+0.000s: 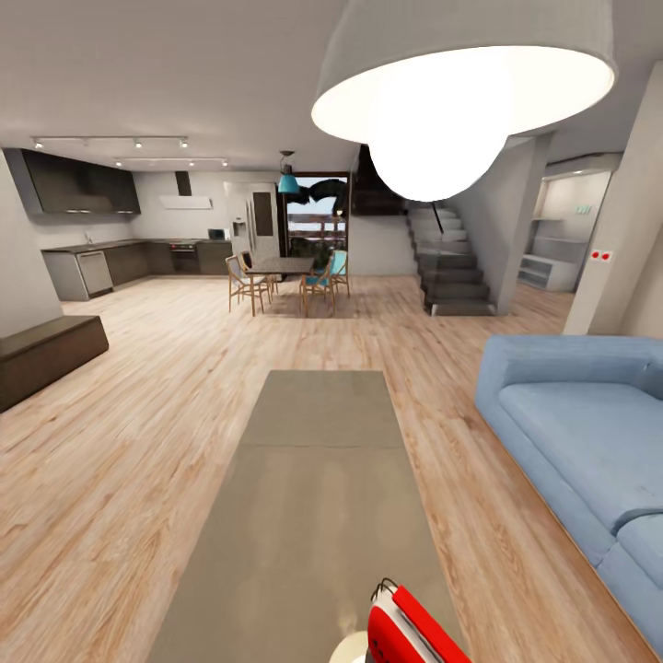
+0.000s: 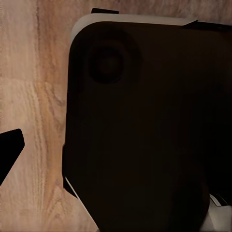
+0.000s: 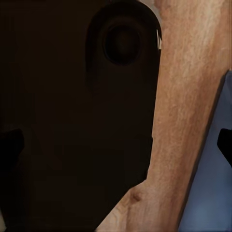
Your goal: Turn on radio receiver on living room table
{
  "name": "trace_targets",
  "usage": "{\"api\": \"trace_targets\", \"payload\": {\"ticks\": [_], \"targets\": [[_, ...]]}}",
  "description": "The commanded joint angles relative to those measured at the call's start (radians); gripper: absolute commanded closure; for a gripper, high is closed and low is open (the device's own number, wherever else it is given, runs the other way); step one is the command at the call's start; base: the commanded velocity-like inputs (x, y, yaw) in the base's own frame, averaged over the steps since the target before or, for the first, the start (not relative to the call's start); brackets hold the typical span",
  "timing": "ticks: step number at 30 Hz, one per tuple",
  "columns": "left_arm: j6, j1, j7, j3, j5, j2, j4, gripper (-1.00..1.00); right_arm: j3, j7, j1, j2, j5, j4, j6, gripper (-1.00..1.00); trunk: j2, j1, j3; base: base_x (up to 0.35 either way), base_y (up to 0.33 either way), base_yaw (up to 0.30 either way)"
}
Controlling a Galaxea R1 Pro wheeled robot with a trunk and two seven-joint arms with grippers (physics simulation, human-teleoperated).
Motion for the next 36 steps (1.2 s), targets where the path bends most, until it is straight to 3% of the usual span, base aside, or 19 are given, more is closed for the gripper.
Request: {"api": "trace_targets", "payload": {"ticks": [1,36], "targets": [[0.000,0.000,0.000,0.000,0.000,0.000,0.000,-1.00,0.000,0.000,0.000,0.000,-0.001,0.000,0.000,-1.00,0.007,-0.004,0.003,0.000,0.000,0.000],[-0.003,0.000,0.002,0.000,-0.001,-0.007,-0.004,-1.00,-0.002,-0.003,0.000,0.000,-0.007,0.000,-0.001,-1.00,0.252,-0.138,0.113,0.000,0.000,0.000]]}}
